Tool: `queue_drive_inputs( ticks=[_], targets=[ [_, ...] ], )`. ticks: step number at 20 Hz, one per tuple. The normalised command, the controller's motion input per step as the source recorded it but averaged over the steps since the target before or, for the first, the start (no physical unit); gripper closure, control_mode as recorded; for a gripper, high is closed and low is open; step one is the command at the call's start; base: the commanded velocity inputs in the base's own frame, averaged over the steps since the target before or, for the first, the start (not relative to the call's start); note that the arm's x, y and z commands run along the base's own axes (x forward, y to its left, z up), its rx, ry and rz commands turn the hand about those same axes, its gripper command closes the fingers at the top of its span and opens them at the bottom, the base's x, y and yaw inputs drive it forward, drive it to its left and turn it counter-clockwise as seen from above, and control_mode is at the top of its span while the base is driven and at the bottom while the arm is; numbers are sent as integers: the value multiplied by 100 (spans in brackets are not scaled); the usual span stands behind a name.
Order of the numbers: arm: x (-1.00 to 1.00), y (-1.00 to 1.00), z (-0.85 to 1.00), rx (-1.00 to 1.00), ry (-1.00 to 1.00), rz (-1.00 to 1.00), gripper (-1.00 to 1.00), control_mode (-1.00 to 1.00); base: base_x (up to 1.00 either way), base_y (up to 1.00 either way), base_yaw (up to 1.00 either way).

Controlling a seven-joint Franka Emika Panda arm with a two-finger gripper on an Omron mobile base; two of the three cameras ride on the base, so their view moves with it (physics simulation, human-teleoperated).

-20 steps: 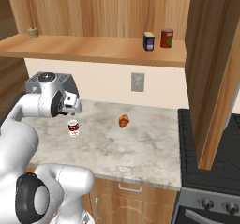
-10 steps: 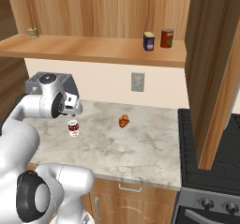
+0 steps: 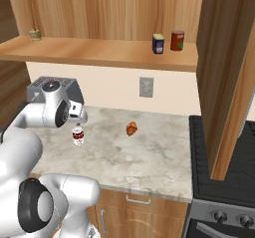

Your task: Pick the cans from the counter and place them in their designated side in the cabinet.

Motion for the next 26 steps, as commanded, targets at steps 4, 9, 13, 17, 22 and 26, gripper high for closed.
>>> queue_drive_inputs(
  ticks=[4, 9, 13, 17, 22, 26],
  targets=[
    [8, 1, -13, 0, 0, 0, -100, -100, 0, 0, 0],
    [9, 1, -11, 0, 0, 0, -100, -100, 0, 0, 0],
    [8, 1, -9, 0, 0, 0, -100, -100, 0, 0, 0],
    [0, 0, -7, 0, 0, 0, -100, -100, 0, 0, 0],
    [1, 0, -9, 0, 0, 0, -100, -100, 0, 0, 0],
    [2, 0, -13, -1, 0, 0, -100, -100, 0, 0, 0]
  ],
)
